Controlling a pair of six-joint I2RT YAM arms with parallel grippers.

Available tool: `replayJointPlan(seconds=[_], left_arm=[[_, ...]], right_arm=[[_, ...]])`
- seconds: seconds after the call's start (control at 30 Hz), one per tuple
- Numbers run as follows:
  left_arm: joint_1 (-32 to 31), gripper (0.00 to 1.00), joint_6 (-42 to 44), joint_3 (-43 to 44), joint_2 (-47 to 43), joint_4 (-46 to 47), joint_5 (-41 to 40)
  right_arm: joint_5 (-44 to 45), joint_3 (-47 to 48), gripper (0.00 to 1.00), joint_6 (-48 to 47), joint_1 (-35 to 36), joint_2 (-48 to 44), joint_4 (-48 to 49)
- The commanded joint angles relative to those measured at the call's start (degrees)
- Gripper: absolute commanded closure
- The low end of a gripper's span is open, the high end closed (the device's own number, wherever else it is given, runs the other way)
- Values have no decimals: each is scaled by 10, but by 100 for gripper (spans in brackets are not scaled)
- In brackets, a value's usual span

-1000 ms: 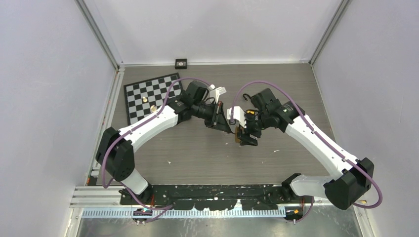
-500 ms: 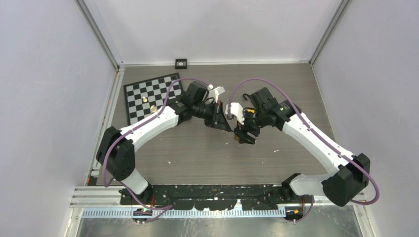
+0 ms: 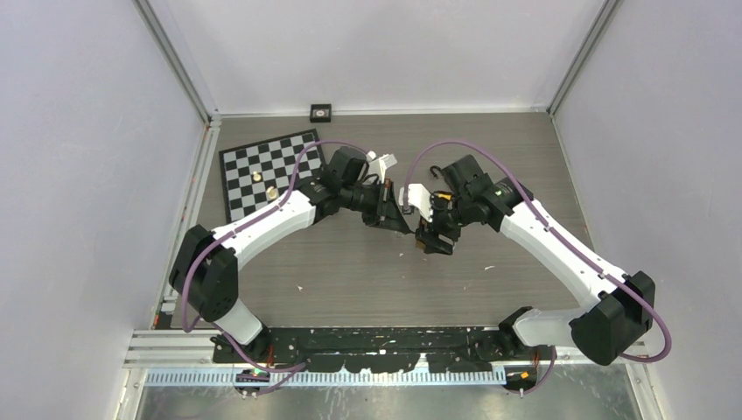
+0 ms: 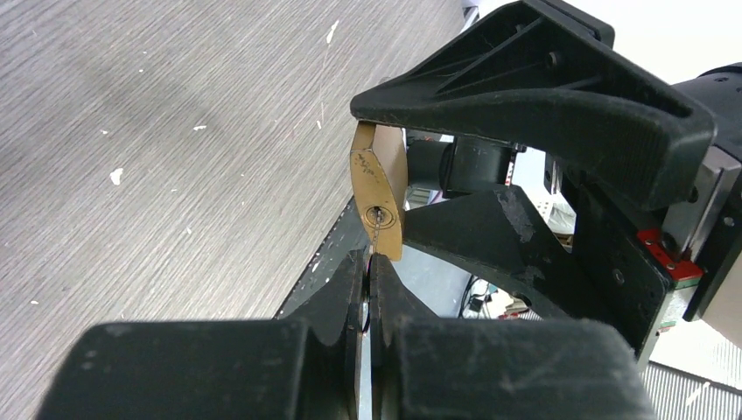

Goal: Unlock with the key

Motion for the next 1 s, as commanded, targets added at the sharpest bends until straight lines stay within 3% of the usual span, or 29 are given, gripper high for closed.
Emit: replayJointPlan(seconds=[0.0,0.4,0.97], left_arm=[[3,100,-14,-3,-9,35,29],[20,100,-16,-14,-24,52,27],[-14,100,115,-9,-59,-20,-26]], right_arm=[[-64,6,100,-71,6,-40,50],[-63,-12,100,-73,6,-45,54],[-159,38,100,-43,-11,3,22]])
